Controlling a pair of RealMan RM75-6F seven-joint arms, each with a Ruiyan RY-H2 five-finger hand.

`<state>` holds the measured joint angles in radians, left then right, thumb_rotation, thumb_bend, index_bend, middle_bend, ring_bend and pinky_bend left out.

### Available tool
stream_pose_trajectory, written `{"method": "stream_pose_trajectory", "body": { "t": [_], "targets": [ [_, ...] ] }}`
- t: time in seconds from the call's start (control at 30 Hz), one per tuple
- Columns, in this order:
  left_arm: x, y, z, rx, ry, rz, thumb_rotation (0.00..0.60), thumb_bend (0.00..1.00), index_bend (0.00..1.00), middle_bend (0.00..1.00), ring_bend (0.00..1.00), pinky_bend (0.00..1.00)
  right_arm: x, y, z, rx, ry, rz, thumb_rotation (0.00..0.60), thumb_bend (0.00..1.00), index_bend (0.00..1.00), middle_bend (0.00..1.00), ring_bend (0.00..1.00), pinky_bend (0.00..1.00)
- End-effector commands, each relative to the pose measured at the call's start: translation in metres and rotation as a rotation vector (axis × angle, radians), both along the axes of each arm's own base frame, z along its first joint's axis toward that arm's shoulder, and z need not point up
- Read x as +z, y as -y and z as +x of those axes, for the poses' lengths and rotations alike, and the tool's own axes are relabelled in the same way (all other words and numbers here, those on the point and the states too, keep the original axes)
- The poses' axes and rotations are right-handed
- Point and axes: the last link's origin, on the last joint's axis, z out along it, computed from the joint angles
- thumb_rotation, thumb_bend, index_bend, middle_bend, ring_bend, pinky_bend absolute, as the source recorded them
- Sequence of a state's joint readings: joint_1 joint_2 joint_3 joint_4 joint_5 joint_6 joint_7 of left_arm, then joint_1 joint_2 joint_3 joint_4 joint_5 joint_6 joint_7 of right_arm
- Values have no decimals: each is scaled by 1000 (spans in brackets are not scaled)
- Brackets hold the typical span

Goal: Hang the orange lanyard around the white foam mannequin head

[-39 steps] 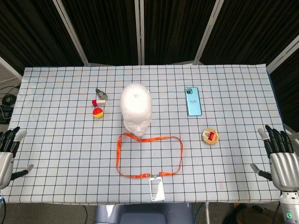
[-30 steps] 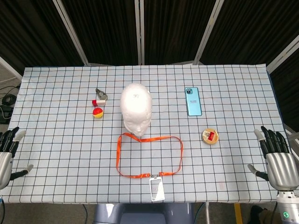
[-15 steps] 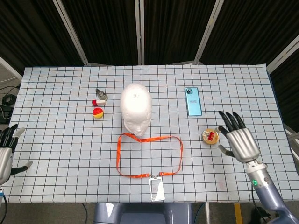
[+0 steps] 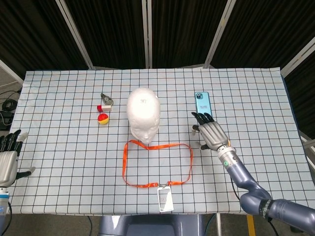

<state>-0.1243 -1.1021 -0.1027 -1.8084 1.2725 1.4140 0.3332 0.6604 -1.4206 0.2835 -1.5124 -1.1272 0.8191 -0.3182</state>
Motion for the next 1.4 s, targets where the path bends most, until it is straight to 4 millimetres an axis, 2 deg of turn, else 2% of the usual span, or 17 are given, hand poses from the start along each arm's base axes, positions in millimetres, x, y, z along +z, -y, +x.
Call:
{"method": "stream_pose_trajectory", "body": {
  "t": [0.03,0.2,0.7,1.17,1.4],
  "targets": [
    [-1,-1,0,1,1,0,600,0,0,0,0,0,-16,3,1,-10,-20,27,600,251,511,0,0,0],
    [-2,-1,0,1,-3,-2,600,0,0,0,0,0,-34,2,0,-15,-40,53,600,262,523,0,0,0],
    [0,-3,-1,7,31,0,600,0,0,0,0,0,-65,1,5,-24,-63,79,600,268,527,0,0,0],
    [1,-4,-4,19,45,-10,600,0,0,0,0,0,-78,8,11,-35,-50,76,600,268,547,0,0,0],
    [1,-5,-4,16,47,-10,600,0,0,0,0,0,-85,9,8,-46,-70,85,600,289,554,0,0,0]
  ]
}}
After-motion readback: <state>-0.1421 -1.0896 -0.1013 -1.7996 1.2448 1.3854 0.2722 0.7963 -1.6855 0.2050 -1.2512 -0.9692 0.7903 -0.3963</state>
